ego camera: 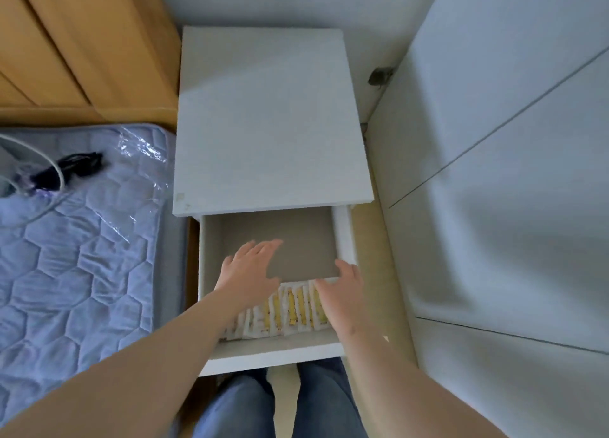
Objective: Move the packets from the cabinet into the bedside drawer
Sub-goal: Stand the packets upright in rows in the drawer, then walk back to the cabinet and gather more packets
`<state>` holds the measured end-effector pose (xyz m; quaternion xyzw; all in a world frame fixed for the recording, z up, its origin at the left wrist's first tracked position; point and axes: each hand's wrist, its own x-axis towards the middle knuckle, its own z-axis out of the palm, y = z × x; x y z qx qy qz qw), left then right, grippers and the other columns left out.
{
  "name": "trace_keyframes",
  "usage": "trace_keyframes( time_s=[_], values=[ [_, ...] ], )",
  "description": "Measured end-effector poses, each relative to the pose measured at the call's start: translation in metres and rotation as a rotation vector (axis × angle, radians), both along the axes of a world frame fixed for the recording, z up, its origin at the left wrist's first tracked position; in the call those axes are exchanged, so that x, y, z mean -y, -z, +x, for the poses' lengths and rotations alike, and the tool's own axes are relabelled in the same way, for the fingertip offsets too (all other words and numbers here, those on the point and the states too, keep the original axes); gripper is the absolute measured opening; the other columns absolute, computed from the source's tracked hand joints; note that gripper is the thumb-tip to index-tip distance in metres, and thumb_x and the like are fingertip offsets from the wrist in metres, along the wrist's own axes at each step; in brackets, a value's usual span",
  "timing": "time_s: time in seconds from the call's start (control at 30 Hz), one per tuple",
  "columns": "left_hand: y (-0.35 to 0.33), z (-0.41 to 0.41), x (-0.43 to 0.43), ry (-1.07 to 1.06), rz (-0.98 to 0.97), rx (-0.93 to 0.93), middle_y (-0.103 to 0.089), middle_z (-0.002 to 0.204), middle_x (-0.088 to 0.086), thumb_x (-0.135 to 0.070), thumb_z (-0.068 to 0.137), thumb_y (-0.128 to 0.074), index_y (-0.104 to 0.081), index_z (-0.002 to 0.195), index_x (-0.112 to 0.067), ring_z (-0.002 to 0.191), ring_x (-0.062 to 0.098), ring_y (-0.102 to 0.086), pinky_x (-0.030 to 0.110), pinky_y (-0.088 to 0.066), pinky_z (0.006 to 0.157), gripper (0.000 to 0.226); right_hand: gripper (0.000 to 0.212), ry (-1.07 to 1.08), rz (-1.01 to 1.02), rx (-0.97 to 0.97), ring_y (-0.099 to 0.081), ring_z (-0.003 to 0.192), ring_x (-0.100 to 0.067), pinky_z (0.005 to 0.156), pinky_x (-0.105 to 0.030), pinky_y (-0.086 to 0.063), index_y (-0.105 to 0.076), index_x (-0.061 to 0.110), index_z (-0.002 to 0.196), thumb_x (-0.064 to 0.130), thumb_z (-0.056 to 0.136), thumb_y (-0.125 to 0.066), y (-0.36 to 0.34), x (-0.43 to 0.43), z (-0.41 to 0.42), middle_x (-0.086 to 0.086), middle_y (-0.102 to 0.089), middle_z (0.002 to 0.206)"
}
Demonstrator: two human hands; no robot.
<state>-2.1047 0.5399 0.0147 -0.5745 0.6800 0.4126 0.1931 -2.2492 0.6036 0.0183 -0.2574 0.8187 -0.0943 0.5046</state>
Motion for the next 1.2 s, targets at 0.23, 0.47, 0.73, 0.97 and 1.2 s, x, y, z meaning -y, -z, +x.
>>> trace_keyframes(
  time_s=[0.23, 0.47, 0.73, 0.97, 1.2],
  values=[
    [-0.111, 0.011, 0.01, -0.034, -0.059, -0.199, -0.032, 0.151, -0.009, -0.022, 0.092, -0.049, -0.031, 0.144, -0.032, 0.134, 0.016, -0.037, 0.039, -0.034, 0.11, 0.056, 0.057, 0.34, -0.214, -0.002, -0.041, 0.125, -0.017, 0.096, -0.029, -0.038, -0.032, 0.02, 0.144, 0.019, 0.091, -0.051, -0.114, -0.01, 0.032, 0.0, -0.031, 0.148],
    [-0.19, -0.012, -0.029, 0.175, -0.055, -0.37, -0.042, 0.145, -0.006, -0.022, 0.096, -0.046, -0.034, 0.143, -0.028, 0.104, 0.007, -0.048, 0.022, -0.035, 0.087, 0.049, 0.058, 0.823, -0.421, 0.012, -0.043, 0.127, -0.016, 0.106, -0.032, -0.036, -0.037, 0.018, 0.143, 0.023, 0.089, -0.058, -0.184, -0.067, 0.047, -0.001, -0.039, 0.146],
    [-0.244, -0.091, -0.141, 0.393, -0.024, -0.587, -0.048, 0.135, -0.003, -0.02, 0.094, -0.05, -0.045, 0.135, -0.025, 0.104, 0.013, -0.05, 0.024, -0.038, 0.084, 0.041, 0.05, 1.277, -0.647, -0.097, -0.043, 0.12, -0.016, 0.091, -0.024, -0.031, -0.038, 0.019, 0.14, 0.023, 0.092, -0.053, -0.243, -0.202, 0.018, -0.002, -0.04, 0.143],
    [-0.276, -0.129, -0.354, 0.674, 0.201, -0.737, -0.05, 0.131, -0.006, -0.026, 0.095, -0.05, -0.047, 0.134, -0.028, 0.118, 0.012, -0.047, 0.027, -0.035, 0.098, 0.039, 0.047, 1.679, -0.735, -0.246, -0.043, 0.125, -0.018, 0.095, -0.028, -0.032, -0.042, 0.022, 0.137, 0.025, 0.092, -0.054, -0.273, -0.415, 0.039, -0.002, -0.042, 0.141],
    [-0.301, -0.121, -0.539, 0.715, 0.383, -0.798, -0.058, 0.114, -0.004, -0.021, 0.093, -0.053, -0.054, 0.122, -0.025, 0.102, 0.015, -0.055, 0.028, -0.043, 0.085, 0.029, 0.043, 1.905, -0.788, -0.387, -0.046, 0.106, -0.015, 0.089, -0.028, -0.035, -0.046, 0.019, 0.133, 0.024, 0.092, -0.055, -0.292, -0.596, 0.078, -0.002, -0.048, 0.131]
  ],
)
